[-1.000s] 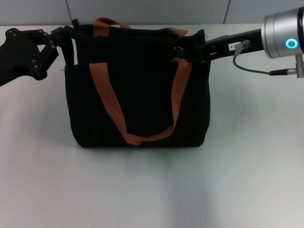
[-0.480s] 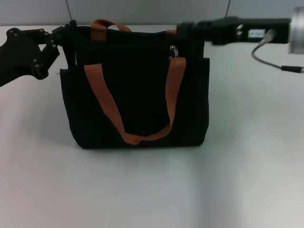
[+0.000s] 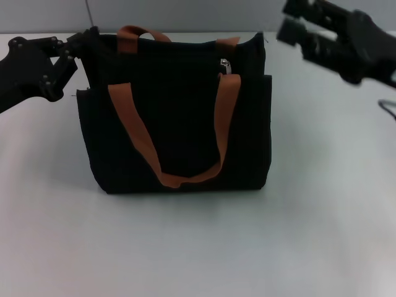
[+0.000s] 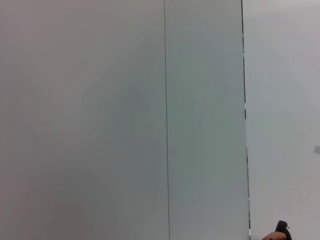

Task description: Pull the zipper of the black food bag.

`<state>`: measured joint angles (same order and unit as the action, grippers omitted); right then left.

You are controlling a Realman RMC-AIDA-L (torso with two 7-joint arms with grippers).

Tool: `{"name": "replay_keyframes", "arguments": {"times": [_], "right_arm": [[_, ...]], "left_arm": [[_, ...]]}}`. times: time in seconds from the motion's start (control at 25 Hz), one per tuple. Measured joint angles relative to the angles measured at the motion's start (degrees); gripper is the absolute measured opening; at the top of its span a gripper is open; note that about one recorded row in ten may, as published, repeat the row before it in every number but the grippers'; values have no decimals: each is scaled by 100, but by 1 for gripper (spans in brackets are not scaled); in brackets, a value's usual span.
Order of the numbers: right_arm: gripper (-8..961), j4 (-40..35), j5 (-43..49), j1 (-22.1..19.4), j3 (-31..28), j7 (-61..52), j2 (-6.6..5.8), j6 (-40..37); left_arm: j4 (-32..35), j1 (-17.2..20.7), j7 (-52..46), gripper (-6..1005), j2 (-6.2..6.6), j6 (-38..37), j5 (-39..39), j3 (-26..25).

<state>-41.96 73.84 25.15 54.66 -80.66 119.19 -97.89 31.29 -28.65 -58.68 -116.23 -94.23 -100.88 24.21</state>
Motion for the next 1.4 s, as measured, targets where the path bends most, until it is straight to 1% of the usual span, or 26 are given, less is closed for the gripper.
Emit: {"name": "replay_keyframes", "arguments": {"times": [0.04, 0.08, 0.2, 0.24, 0.28, 0.36, 0.44, 0.64, 0.84, 0.92, 1.0, 1.04, 1.08, 1.12, 1.2, 1.24, 1.28, 1.36, 1.4], "right_arm": [[507, 268, -29, -67, -21, 441, -14, -283], [552, 268, -29, -67, -21, 441, -14, -283], [689, 552, 128, -195, -24, 987, -54, -656], [734, 678, 373, -275, -24, 1313, -82, -911], [751, 678, 373, -275, -24, 1313, -82, -911], [784, 725, 696, -343, -27, 1553, -93, -1093], [818, 729, 1311, -417, -27, 1800, -96, -1162], [818, 778, 1769, -450, -26, 2060, -95, -1032], [818, 838, 2132, -384, -24, 2130, -45, -572], [818, 864, 2158, -359, -14, 2134, -41, -505], [818, 906, 2179, -320, 0, 2169, -34, -394], [818, 928, 2181, -310, 6, 2210, -30, -316], [818, 928, 2181, -310, 6, 2210, -30, -316], [818, 928, 2182, -308, 8, 2228, -28, -279], [818, 929, 2183, -303, 22, 2233, -23, -240], [818, 933, 2184, -298, 34, 2234, -22, -211], [818, 933, 2184, -298, 34, 2234, -22, -211], [818, 990, 2186, -284, 40, 2257, -21, -194], [818, 1046, 2186, -267, 42, 2294, -21, -190]], "left_arm": [[0, 14, -11, 30, 0, 11, 7, 0], [0, 14, -11, 30, 0, 11, 7, 0], [0, 26, -67, 31, 12, 67, 7, 2], [0, 38, -85, 31, 17, 101, 8, 3], [0, 38, -85, 31, 17, 101, 8, 3], [0, 53, -133, 32, 19, 117, 8, 4], [9, 67, -234, 32, 29, 117, 8, 6], [26, 119, -566, 33, 91, 117, 9, 4], [59, 198, -833, 215, 122, 43, -3, 40], [62, 208, -879, 267, 144, 31, -24, 90], [73, 240, -992, 318, 212, -8, -47, 200], [106, 288, -1128, 344, 285, -88, -54, 243], [106, 288, -1128, 370, 285, -88, -54, 243], [139, 325, -1199, 396, 324, -146, -55, 245], [250, 425, -1370, 447, 430, -321, -58, 254], [357, 529, -1538, 473, 547, -540, -58, 258], [357, 529, -1538, 506, 547, -540, -58, 258], [397, 611, -1616, 571, 632, -824, -58, 242], [399, 649, -1616, 603, 671, -1092, -60, 246]]}}
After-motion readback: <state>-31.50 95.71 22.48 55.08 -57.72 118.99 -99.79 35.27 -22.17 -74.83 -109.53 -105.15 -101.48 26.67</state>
